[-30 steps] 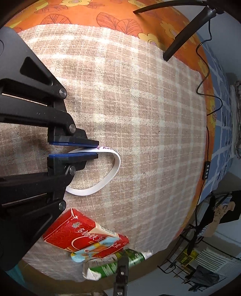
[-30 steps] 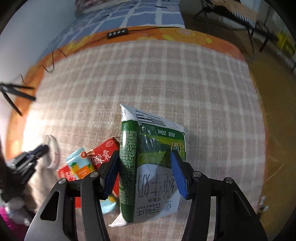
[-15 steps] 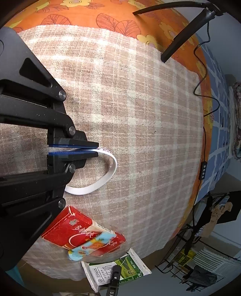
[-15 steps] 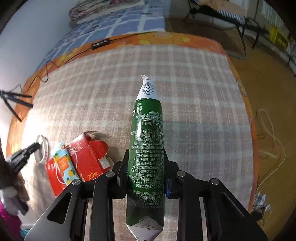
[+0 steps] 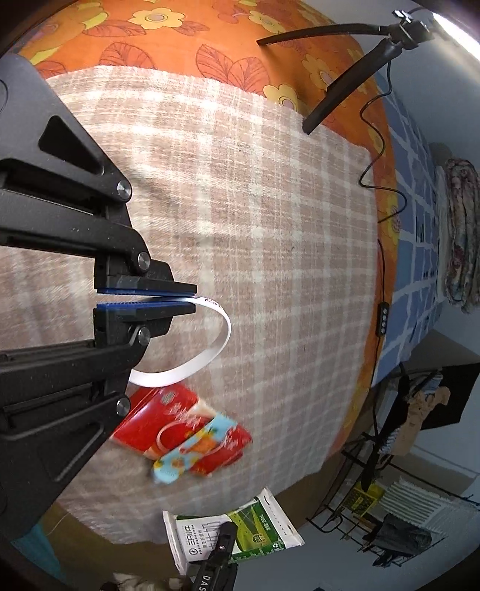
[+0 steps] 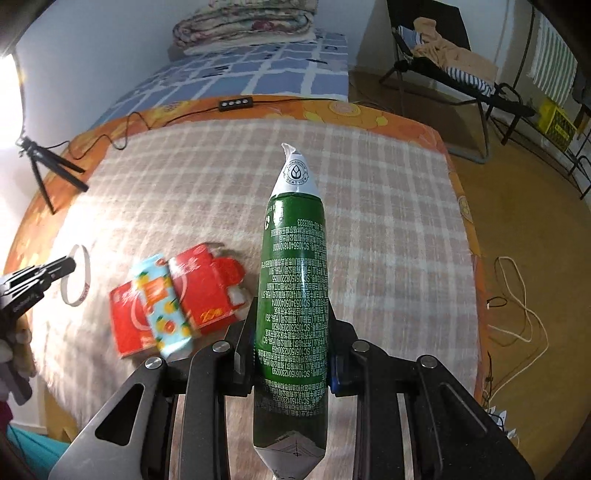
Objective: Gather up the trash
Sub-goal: 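Carry the rubber band and milk carton with both tools over the blue basket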
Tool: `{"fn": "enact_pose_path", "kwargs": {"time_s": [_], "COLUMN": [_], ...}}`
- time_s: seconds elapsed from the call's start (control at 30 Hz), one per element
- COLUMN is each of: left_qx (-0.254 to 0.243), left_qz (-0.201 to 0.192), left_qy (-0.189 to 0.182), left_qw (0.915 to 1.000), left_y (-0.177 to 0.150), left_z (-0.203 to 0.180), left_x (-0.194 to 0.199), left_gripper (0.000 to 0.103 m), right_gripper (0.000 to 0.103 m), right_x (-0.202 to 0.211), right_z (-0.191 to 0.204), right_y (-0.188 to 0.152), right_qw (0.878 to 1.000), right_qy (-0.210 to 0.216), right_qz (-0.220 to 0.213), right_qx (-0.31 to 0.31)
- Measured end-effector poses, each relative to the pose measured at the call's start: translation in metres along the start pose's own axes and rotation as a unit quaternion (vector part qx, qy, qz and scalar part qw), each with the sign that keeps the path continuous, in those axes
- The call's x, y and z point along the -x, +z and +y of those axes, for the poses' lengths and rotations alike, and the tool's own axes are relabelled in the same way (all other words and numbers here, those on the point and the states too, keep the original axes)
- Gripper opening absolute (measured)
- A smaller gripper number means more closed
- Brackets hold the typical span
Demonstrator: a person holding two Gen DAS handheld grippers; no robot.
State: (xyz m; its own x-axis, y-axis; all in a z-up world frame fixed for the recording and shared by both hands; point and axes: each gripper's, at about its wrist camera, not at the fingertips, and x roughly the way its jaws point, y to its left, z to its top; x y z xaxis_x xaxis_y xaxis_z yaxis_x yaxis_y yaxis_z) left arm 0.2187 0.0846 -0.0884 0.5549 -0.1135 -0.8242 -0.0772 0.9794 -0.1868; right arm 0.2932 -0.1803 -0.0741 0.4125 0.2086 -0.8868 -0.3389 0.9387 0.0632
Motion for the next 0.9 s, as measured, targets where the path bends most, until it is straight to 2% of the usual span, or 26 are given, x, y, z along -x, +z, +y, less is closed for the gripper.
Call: {"fn": "enact_pose_path", "kwargs": {"time_s": [0.2, 0.57, 0.9], "left_qx": [-0.003, -0.02, -0.035], "left_qz": [-0.008, -0.011, -0.003], "left_qy": [-0.014, -0.04, -0.053], "left_qw": [0.9999, 0.9989, 0.998], "left_y": [-0.018, -0.063, -0.12], "left_z": [-0.013, -0.043, -0.063], "left_x": [0.028, 0.077, 0.111], "left_gripper": [0.0, 0.0, 0.0], "right_gripper": [0.026, 0.026, 0.026], "right_x": [0.026, 0.067, 0.092], "right_z": [0.015, 0.049, 0.073], "right_y": [-0.027, -0.093, -0.153], "right_qw": [1.0, 0.996, 0.99], "right_qy": [0.016, 0.08, 0.12], "right_qz": [-0.007, -0.007, 0.0], "right_qx": [0.022, 0.049, 0.068]}}
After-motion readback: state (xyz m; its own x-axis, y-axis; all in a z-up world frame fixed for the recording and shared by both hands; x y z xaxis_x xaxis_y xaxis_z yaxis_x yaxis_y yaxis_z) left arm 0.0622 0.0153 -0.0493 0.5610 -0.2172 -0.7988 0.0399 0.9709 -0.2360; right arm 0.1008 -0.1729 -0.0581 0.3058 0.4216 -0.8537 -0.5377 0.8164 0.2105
